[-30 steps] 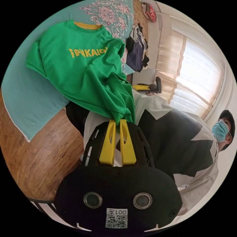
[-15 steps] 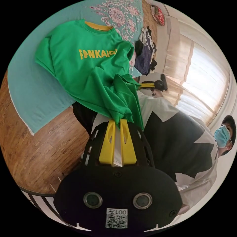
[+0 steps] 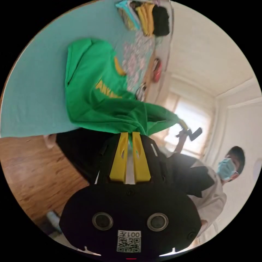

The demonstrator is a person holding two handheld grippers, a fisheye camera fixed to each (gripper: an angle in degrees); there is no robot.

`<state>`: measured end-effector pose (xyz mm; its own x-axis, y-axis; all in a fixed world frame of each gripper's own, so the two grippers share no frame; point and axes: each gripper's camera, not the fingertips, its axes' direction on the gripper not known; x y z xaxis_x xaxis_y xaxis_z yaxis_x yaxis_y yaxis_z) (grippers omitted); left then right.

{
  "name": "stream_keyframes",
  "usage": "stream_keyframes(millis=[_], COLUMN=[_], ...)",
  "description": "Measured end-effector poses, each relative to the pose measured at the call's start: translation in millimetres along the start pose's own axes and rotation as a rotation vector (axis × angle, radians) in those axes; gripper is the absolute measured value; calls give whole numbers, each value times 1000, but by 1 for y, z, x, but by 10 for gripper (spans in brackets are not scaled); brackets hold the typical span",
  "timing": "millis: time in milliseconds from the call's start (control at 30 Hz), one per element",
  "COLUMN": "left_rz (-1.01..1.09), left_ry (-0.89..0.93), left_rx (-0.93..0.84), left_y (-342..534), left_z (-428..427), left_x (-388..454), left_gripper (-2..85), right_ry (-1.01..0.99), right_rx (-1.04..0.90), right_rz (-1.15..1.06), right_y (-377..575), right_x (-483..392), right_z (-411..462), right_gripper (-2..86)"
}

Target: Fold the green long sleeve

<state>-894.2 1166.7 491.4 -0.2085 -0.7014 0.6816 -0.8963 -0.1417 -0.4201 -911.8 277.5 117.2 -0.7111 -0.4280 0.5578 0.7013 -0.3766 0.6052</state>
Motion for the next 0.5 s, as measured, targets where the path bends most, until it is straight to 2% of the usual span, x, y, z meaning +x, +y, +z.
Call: stream_keyframes(millis=[67,100,200,267,433,500], left_rz=[40,46,130,168,43,25], left_ry=[142,137,-3,-86,-329,-349], left_rx=[160,185,223,216,255,285], left_y=[26,32,61,81,131,154], left_z=[-22,-27,-34,-24,-2,10], left_x=[-11,-11,3,16,7,7], left_gripper=[-13,-10,12,62,149,171], right_ry=[81,83,58,108,176,168], right_rx=[68,88,188,217,255,259], right_rz=[-59,-74,-145,-195,-283,-306], right_y=[-14,-17,-24,-24,-13,-7], right_x=[-16,-20,-46,-76,-136,-154], right_z=[-44,-55,-105,-133,-182,-198], right_gripper=[10,10,9,9,9,9])
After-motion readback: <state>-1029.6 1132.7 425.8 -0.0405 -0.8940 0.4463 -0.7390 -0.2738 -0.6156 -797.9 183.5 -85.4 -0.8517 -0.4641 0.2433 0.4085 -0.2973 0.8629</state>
